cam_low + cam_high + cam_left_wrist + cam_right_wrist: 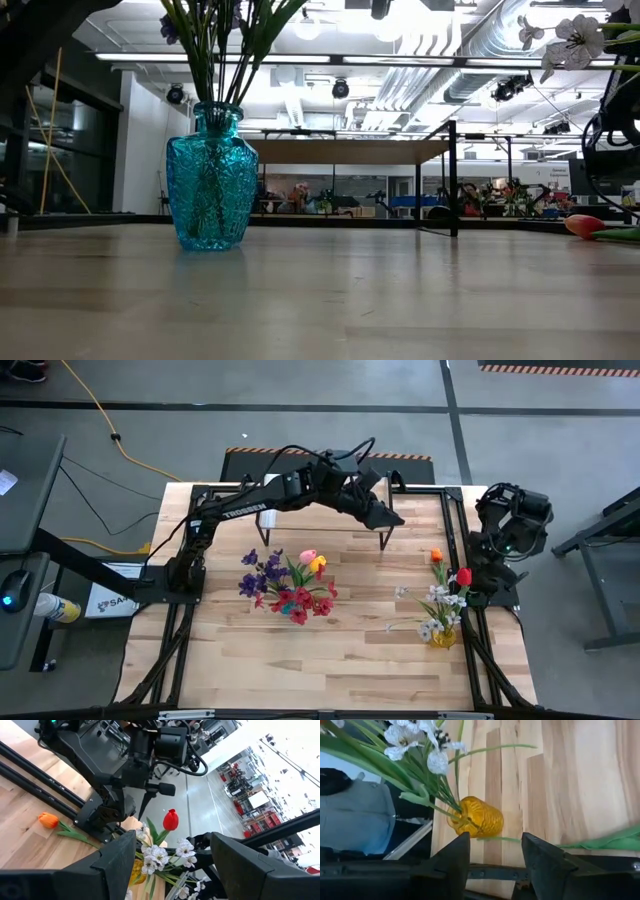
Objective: Pick and place flowers into a vace then onto a shelf
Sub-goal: Adjust the vases
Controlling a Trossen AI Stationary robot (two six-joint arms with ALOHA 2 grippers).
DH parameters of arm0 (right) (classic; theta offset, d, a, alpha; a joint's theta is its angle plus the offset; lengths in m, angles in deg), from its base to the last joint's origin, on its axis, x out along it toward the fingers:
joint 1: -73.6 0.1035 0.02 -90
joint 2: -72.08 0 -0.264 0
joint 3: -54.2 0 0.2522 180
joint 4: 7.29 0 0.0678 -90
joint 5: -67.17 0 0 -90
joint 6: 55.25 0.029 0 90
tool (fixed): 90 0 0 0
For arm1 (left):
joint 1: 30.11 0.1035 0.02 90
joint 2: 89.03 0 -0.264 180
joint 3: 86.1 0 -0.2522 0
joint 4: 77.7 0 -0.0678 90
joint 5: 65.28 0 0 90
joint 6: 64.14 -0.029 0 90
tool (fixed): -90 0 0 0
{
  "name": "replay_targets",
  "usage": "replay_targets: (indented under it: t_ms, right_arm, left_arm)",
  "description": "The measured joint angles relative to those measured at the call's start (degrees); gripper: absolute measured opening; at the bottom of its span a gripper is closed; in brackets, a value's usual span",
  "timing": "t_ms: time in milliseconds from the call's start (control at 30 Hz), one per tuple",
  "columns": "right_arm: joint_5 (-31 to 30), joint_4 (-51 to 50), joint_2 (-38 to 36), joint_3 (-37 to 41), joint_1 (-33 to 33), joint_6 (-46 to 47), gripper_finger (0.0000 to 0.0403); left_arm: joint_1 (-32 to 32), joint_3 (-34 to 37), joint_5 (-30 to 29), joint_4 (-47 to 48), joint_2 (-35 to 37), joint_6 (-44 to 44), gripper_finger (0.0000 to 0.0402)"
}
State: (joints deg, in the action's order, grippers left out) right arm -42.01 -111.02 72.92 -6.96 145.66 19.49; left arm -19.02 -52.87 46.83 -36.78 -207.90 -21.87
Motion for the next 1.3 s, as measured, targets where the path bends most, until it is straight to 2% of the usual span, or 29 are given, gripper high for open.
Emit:
replay_targets:
  t_ms: [267, 367, 600, 733, 933, 1200, 1300]
  right_arm:
    - [8.47, -0.06, 0.0, -0.08, -0.01, -1.18, 0.0157]
    - [8.98, -0.06, 0.02, -0.08, -0.01, 0.22, 0.0153]
    - [12.92, -0.06, 0.11, -0.1, -0.02, 9.92, 0.0138]
    - [12.99, 0.73, 1.28, -0.1, 0.0, 10.86, 0.0134]
    - [12.42, 4.35, 6.51, -0.1, -0.02, 9.86, 0.0134]
    - [18.88, 2.59, 14.63, 4.35, -0.02, 7.99, 0.0133]
    - [19.23, 2.46, 16.98, 3.51, -0.02, 6.69, 0.0133]
  left_arm:
    - [-1.15, 0.0, 0.31, -0.01, 0.0, 0.01, 0.0287]
    - [-1.54, 0.0, 0.33, 0.0, 0.0, 0.0, 0.0287]
    - [-1.38, 0.0, 0.33, 0.0, 0.0, 0.01, 0.0287]
    - [-1.38, 0.0, 0.33, 0.0, 0.0, 0.01, 0.0287]
    - [-1.38, 0.0, 0.33, 0.0, 0.0, -0.01, 0.0287]
    - [-1.38, 0.0, 0.33, 0.0, 0.0, -1.51, 0.0287]
    - [-1.38, 0.0, 0.33, 0.05, 0.0, -1.52, 0.0287]
